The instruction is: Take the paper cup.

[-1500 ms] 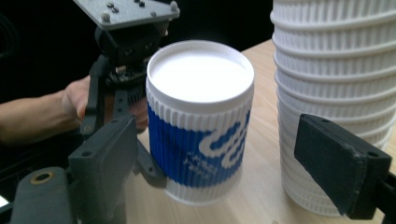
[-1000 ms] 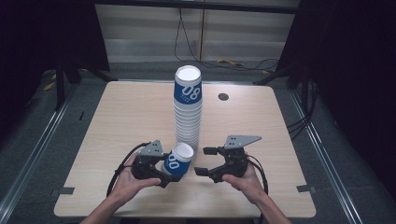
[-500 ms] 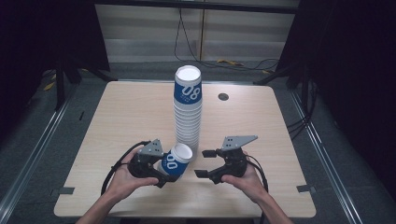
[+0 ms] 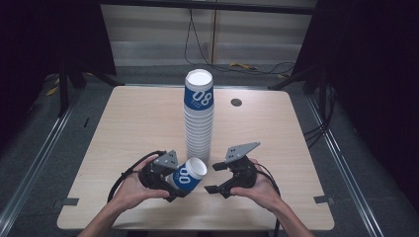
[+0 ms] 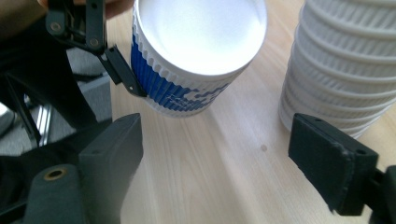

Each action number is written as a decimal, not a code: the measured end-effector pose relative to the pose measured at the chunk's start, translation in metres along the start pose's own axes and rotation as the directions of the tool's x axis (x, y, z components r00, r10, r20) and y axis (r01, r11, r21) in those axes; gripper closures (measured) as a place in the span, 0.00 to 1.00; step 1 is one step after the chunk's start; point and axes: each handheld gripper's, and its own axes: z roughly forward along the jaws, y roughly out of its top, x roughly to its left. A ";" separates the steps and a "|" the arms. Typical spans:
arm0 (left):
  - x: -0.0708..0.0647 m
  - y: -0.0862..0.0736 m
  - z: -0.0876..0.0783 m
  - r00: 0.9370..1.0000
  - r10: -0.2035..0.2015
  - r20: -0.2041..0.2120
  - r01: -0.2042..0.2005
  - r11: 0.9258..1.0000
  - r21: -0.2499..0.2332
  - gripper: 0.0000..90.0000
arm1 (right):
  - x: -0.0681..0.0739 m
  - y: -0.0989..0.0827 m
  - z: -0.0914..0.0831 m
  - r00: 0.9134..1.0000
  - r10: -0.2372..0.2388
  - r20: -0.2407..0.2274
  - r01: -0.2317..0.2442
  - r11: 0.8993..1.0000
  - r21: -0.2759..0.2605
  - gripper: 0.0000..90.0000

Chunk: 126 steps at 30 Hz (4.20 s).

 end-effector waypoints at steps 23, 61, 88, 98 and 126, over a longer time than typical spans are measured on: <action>-0.009 0.009 0.010 0.995 0.095 -0.023 -0.091 0.984 0.154 0.22 | 0.004 0.012 0.012 0.996 -0.089 0.002 0.086 0.968 0.237 0.20; -0.023 0.025 0.032 0.970 0.238 0.048 -0.241 0.928 0.284 0.22 | 0.010 0.022 0.026 0.984 -0.124 -0.126 0.155 0.947 0.281 0.27; -0.024 0.018 0.025 0.969 0.245 0.021 -0.245 0.954 0.175 0.20 | 0.012 0.019 0.026 0.983 -0.156 -0.102 0.179 0.939 0.293 0.33; -0.022 0.019 0.019 0.970 0.244 0.014 -0.244 0.961 0.129 0.18 | 0.010 0.018 0.023 0.985 -0.149 -0.088 0.169 0.942 0.291 0.33; 0.004 -0.001 -0.005 0.997 0.075 -0.005 -0.075 0.986 -0.151 0.18 | -0.002 -0.001 0.006 0.998 -0.063 -0.010 0.064 0.978 0.200 0.32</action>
